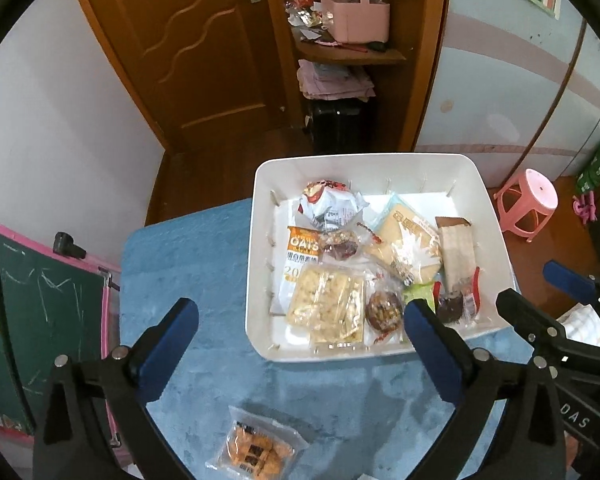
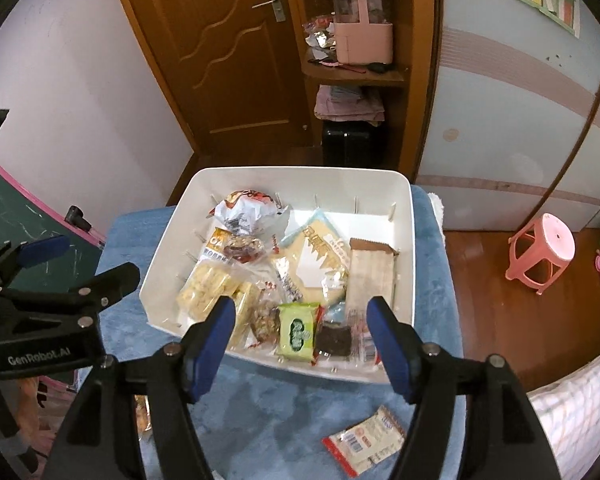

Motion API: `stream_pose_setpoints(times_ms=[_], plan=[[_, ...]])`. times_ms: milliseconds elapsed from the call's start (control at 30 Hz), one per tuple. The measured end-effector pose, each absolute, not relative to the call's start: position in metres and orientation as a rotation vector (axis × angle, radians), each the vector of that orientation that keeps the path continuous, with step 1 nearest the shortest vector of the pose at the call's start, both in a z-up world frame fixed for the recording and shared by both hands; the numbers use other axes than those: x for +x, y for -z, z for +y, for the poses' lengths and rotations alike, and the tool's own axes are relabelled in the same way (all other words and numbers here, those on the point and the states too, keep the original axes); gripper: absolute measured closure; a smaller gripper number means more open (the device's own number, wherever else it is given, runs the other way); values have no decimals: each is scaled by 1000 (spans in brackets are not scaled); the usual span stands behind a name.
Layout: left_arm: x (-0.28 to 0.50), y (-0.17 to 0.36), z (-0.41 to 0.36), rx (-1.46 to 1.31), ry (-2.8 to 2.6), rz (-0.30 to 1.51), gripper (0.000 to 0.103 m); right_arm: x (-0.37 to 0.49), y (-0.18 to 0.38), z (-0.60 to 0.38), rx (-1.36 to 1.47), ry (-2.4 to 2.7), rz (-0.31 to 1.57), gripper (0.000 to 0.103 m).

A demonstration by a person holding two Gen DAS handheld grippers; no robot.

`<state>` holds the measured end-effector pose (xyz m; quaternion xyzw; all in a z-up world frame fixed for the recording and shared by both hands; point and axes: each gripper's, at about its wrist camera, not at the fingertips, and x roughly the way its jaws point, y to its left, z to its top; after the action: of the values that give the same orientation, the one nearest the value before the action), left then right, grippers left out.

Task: Organize snacks
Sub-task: 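Withdraw both tools from the bin toward the remaining snacks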

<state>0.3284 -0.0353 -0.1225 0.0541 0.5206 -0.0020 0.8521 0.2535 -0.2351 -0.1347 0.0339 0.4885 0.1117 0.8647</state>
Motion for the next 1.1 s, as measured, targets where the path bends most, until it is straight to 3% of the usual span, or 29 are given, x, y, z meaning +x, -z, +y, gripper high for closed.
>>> stream_pose_setpoints(times_ms=[700,1100], plan=[[193,65,38,56,69,991,1,133,82,-196,88,-229,924,34],[147,69,73,43,79,988,1,76,72,-179,71,-208,886,34]])
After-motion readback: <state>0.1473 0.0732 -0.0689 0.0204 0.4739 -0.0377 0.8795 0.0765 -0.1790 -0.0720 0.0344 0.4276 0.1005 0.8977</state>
